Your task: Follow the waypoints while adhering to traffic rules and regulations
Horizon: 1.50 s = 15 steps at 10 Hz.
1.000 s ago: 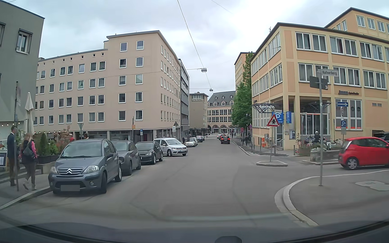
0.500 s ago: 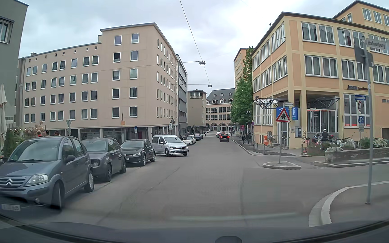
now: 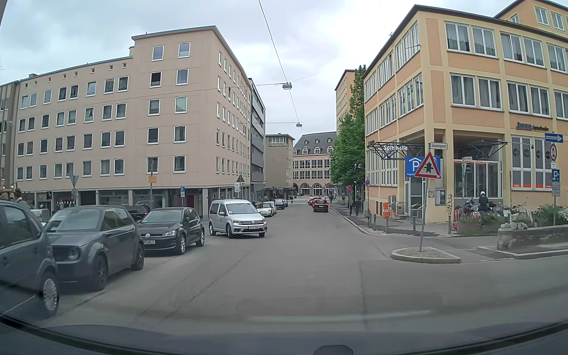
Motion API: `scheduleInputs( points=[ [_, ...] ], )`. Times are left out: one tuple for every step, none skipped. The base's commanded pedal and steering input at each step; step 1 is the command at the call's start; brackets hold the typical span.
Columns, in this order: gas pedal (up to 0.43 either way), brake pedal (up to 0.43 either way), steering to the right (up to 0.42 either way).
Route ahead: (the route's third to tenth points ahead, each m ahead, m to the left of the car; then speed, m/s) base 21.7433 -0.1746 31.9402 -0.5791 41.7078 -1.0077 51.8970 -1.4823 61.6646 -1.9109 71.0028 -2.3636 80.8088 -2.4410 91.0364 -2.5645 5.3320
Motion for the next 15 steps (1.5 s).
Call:
scheduleInputs(
  points=[
    [0.079, 0.000, 0.092],
    [0.087, 0.000, 0.098],
    [0.087, 0.000, 0.093],
    [0.110, 0.000, 0.085],
    [0.118, 0.000, 0.071],
    [0.130, 0.000, 0.060],
    [0.138, 0.000, 0.047],
    [0.157, 0.000, 0.034],
    [0.177, 0.000, 0.021],
    [0.177, 0.000, 0.015],
    [0.177, 0.000, 0.008],
    [0.150, 0.000, -0.003],
    [0.087, 0.000, -0.007],
    [0.000, 0.000, -0.008],
    [0.000, 0.000, -0.009]
  ],
)
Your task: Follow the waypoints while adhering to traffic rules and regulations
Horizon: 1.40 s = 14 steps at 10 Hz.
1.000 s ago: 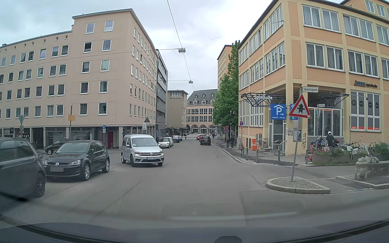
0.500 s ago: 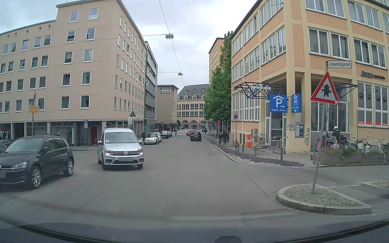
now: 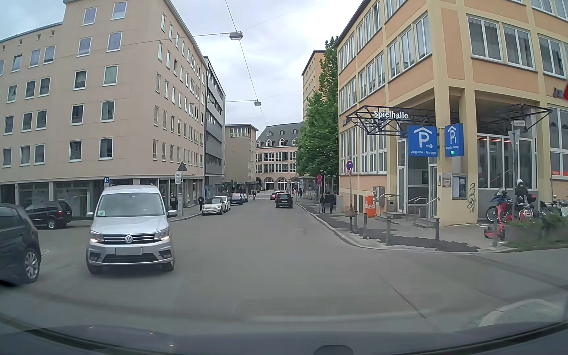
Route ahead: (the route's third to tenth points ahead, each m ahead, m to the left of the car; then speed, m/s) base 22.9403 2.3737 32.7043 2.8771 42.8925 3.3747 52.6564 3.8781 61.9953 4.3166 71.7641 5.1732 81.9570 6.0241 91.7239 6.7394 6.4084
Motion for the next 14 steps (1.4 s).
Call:
scheduleInputs(
  points=[
    [0.000, 0.000, -0.014],
    [0.000, 0.000, -0.019],
    [0.000, 0.000, -0.026],
    [0.000, 0.000, -0.029],
    [0.000, 0.000, -0.029],
    [0.000, 0.000, -0.028],
    [0.000, 0.000, -0.026],
    [0.000, 0.000, -0.024],
    [0.000, 0.000, -0.020],
    [0.000, 0.000, -0.019],
    [0.008, 0.000, -0.019],
    [0.130, 0.000, -0.019],
    [0.169, 0.000, -0.020],
    [0.220, 0.000, -0.020]
  ],
)
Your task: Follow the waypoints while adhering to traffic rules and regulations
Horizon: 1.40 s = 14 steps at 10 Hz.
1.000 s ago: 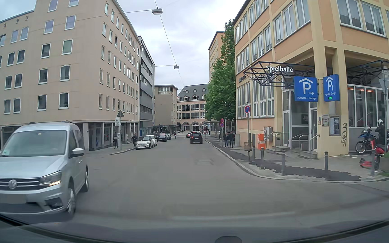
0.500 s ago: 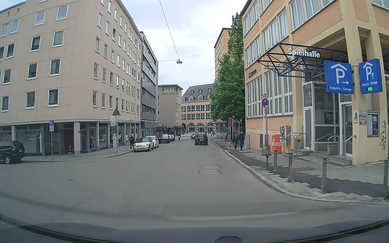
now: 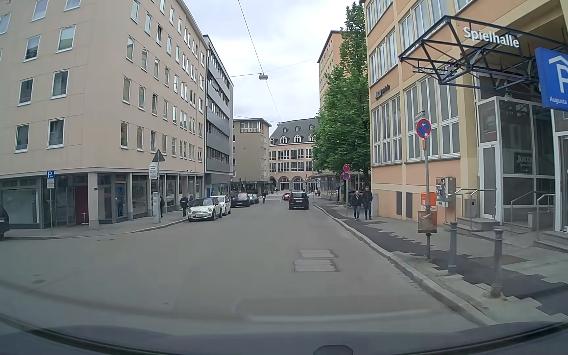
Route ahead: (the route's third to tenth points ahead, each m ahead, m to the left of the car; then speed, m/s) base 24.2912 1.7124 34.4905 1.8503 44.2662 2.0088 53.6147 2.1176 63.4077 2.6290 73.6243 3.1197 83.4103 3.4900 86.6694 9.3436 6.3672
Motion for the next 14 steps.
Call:
scheduleInputs(
  points=[
    [0.220, 0.000, -0.019],
    [0.228, 0.000, -0.019],
    [0.228, 0.000, -0.018],
    [0.228, 0.000, -0.017],
    [0.228, 0.000, -0.013],
    [0.228, 0.000, -0.009],
    [0.228, 0.000, -0.005],
    [0.228, 0.000, -0.004],
    [0.228, 0.000, -0.004],
    [0.209, 0.000, -0.004],
    [0.169, 0.000, -0.004],
    [0.150, 0.000, -0.004],
    [0.059, 0.000, -0.004],
    [0.000, 0.000, -0.004]
  ],
)
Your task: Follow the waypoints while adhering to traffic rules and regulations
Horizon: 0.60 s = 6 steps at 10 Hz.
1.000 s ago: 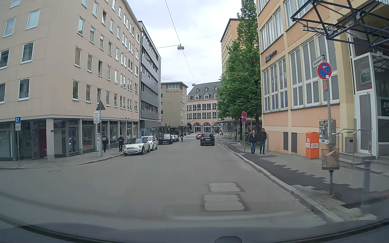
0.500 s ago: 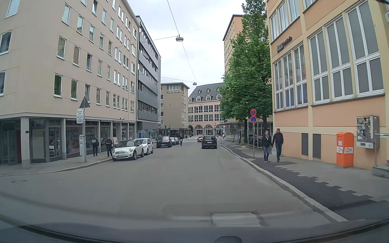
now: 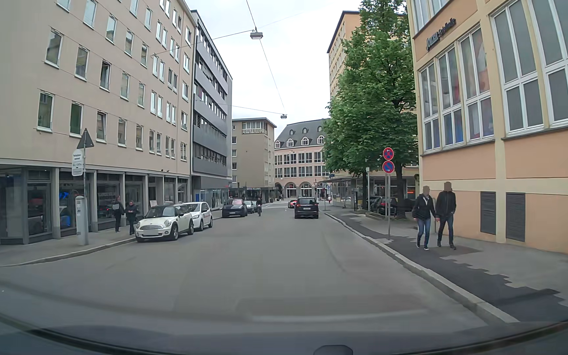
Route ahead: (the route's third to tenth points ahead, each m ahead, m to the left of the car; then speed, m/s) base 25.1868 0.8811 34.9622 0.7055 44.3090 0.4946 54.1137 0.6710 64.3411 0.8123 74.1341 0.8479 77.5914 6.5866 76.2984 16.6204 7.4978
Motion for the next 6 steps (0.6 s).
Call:
scheduleInputs(
  points=[
    [0.000, 0.000, -0.003],
    [0.000, 0.000, -0.003],
    [0.000, 0.000, -0.004],
    [0.000, 0.000, -0.006],
    [0.000, 0.000, -0.006],
    [0.000, 0.067, -0.006]
  ],
)
